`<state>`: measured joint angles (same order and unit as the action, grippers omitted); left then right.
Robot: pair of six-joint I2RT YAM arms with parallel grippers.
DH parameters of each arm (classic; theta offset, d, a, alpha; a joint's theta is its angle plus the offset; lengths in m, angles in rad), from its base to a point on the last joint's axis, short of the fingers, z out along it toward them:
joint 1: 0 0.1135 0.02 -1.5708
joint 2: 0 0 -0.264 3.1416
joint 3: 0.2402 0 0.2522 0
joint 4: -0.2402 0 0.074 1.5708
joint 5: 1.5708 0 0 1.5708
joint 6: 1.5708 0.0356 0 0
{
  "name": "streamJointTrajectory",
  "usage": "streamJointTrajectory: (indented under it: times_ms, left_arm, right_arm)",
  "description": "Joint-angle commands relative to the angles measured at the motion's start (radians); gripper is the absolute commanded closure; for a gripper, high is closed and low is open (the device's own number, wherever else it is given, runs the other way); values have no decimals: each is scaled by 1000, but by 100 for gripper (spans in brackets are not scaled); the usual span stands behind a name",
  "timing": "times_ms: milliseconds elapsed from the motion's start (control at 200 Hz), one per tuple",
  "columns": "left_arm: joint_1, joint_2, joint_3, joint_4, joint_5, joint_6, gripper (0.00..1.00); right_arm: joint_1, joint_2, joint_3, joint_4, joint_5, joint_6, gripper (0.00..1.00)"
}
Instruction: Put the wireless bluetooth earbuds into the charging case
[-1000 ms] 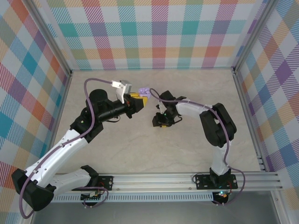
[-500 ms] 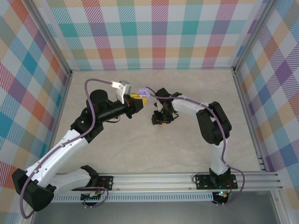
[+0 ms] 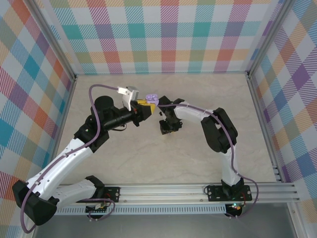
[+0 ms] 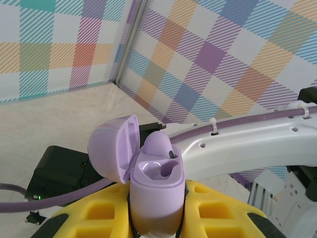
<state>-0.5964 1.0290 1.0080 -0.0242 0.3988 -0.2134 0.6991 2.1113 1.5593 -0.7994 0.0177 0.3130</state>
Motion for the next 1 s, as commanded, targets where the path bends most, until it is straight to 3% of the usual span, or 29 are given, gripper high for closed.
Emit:
streamJointTrajectory:
  times_ms: [0,475,995]
  left_arm:
    - [10,-24,-12,25,5,-9,100]
    - [12,-31,-17,26,1,-7,100]
    - [15,-37,-15,14,-5,-2,100]
  right_arm:
    - [18,24,43,-47,65,1,67]
    - [48,71,90,-106,152,22,69]
    - [50,76,69,-106,206,61,79]
